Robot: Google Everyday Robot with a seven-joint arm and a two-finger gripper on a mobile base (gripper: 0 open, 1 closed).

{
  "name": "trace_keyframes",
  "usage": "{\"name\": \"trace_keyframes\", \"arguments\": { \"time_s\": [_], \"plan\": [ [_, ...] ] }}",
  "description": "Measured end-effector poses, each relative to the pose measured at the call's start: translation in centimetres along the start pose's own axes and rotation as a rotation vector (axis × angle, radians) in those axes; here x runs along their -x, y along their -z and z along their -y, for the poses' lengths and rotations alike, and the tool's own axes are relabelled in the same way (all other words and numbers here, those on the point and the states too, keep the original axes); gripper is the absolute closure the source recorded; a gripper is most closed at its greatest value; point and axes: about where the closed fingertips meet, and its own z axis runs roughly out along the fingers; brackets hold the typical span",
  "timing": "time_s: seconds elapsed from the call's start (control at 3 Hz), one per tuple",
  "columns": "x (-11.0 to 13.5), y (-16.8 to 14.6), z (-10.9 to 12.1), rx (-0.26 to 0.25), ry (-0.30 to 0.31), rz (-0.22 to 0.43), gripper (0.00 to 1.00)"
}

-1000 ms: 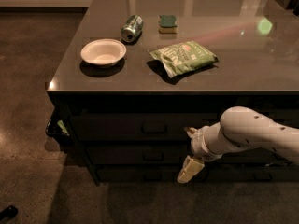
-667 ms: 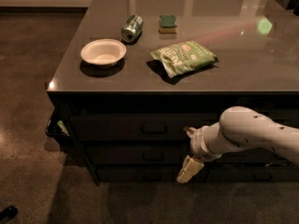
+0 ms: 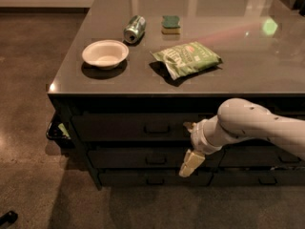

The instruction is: Close top drawer

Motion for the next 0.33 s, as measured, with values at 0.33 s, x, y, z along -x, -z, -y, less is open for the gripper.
{"name": "trace_keyframes", "arguments": {
  "time_s": [0.33],
  "plan": [
    [0.71,-0.72,0.86,0.009,0.018,-0.007,0.00]
  ]
}}
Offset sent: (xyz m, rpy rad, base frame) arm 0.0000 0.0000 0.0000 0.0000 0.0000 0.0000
